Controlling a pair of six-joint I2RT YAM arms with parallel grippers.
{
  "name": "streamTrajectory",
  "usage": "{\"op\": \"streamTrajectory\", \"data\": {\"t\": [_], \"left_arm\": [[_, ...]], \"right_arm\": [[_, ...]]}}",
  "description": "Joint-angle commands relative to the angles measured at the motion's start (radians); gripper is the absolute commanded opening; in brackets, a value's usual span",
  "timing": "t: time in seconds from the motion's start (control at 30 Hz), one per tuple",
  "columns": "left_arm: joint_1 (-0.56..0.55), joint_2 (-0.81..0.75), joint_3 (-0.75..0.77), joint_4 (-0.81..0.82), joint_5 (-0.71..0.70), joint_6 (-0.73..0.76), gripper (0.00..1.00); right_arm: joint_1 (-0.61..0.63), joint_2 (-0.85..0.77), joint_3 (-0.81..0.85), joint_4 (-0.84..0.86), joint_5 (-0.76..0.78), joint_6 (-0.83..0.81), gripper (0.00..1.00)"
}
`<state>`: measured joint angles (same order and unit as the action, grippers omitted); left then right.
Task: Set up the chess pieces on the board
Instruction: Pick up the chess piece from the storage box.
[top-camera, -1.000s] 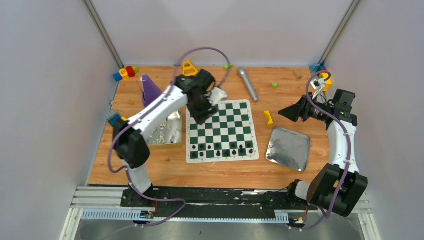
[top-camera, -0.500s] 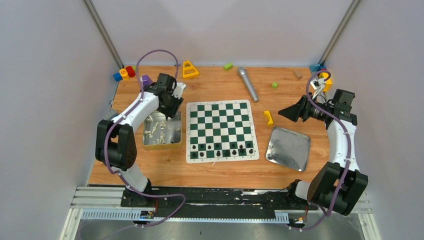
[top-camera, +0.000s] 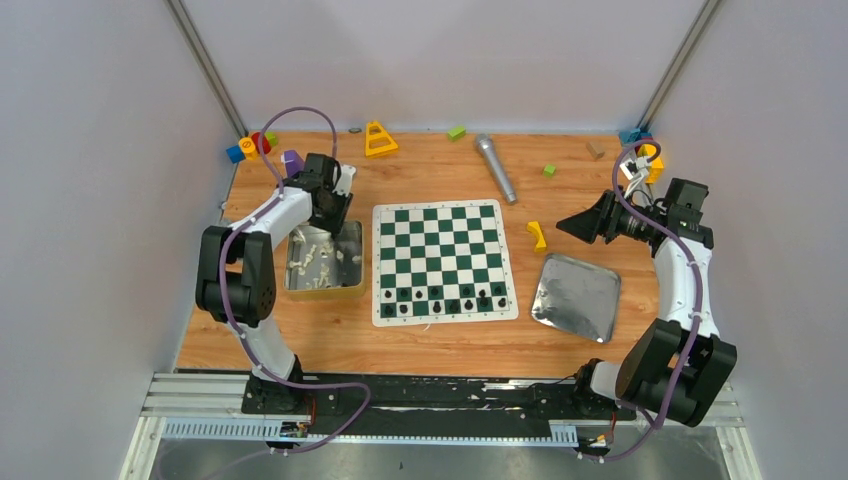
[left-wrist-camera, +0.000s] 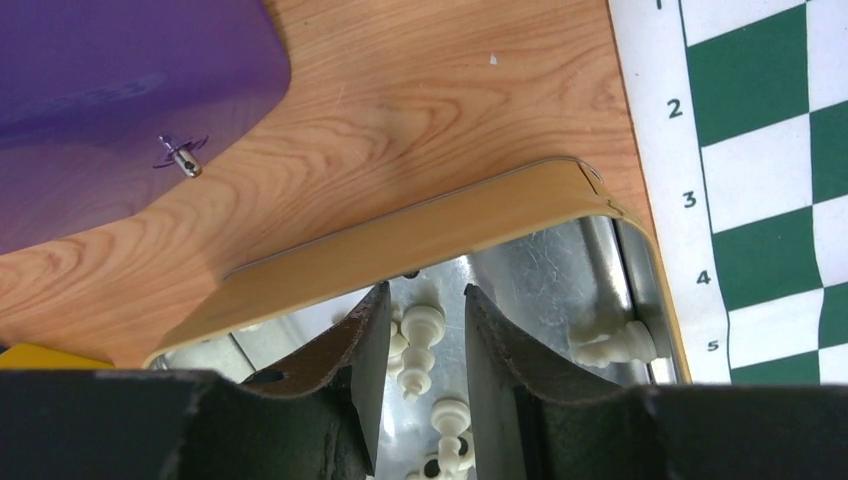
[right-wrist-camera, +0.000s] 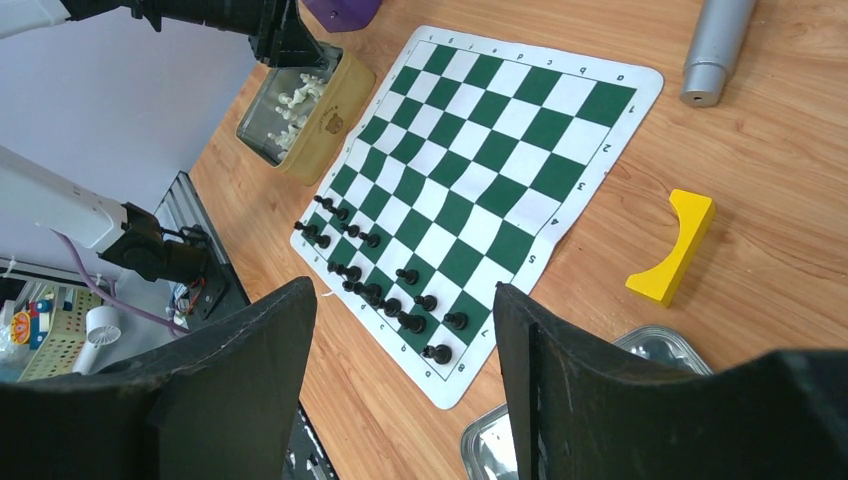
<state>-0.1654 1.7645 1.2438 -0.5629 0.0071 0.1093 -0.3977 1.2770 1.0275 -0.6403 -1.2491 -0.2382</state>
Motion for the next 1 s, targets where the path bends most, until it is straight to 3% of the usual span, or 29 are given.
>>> {"op": "streamTrajectory", "data": {"t": [0.0, 0.97], "left_arm": [[0.021, 0.004, -0.033, 0.097, 0.033, -0.058, 0.4], [0.091, 0.061, -0.093, 0.213, 0.069, -0.169, 0.33]], "right_arm": [[-0.007, 0.003, -0.004, 0.01, -0.037, -0.033, 0.67], [-0.007, 0.02, -0.002, -0.012, -0.08, -0.047, 0.67]]}}
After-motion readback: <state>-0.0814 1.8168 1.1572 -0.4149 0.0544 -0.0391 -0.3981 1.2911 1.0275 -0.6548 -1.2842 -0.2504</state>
